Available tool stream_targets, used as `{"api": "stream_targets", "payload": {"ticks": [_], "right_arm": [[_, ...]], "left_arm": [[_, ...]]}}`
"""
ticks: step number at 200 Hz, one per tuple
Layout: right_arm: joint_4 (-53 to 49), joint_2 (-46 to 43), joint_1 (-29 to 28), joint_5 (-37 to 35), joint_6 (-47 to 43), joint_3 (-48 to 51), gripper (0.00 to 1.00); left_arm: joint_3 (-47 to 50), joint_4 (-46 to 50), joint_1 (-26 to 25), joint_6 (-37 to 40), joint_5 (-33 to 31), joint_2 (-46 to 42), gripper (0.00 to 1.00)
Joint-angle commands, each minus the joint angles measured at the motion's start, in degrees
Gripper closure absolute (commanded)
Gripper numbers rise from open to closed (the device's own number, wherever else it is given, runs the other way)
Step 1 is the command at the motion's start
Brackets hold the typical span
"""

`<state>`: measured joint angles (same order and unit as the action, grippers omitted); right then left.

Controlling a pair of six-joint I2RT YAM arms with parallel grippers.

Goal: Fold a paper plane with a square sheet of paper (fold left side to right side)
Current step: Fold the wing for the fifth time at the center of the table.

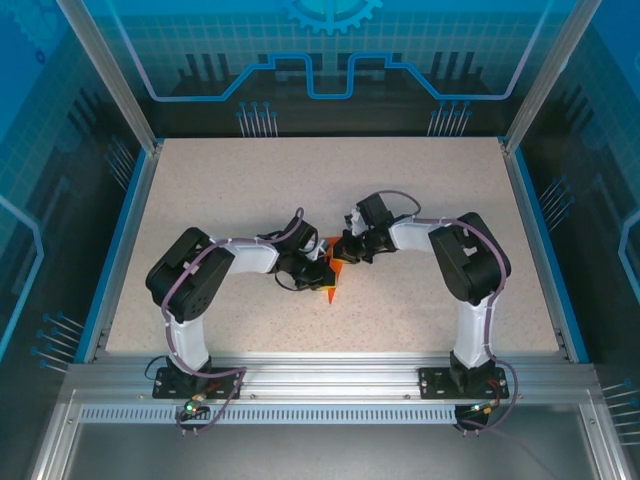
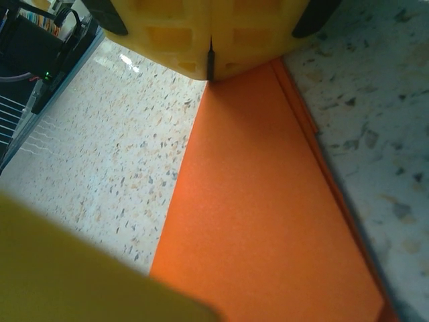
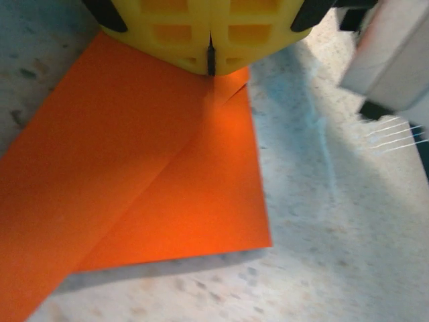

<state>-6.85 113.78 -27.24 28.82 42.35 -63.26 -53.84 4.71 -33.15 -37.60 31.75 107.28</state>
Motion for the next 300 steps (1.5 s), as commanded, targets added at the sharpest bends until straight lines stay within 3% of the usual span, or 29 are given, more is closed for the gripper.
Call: {"api": "stream_targets", "payload": {"ticks": [1,62,102,300], "right_arm": [[-3.19,1.90,-0.66,-1.42,0.58,1.04,1.00],[-5.01,3.21,-0.48,-3.58,-0.05,1.38,1.00],[-6.26,3.21,-0.44,-4.02,-0.73,0.43,1.00],[-10.32,4.70,-0.03,-6.01,-2.27,-0.71,1.00]], "left_arm": [[0.78,4.03,-0.46,-0.67,-0.33,-1.93,1.00],[0.08,5.05,-0.53,-1.09,1.97,-7.87,0.95],[1.15,3.07,-1.38,-2.62,5.54,-7.22,0.92],[4.13,3.99,-2.17,-2.21,1.48,-3.53,0.91]]}}
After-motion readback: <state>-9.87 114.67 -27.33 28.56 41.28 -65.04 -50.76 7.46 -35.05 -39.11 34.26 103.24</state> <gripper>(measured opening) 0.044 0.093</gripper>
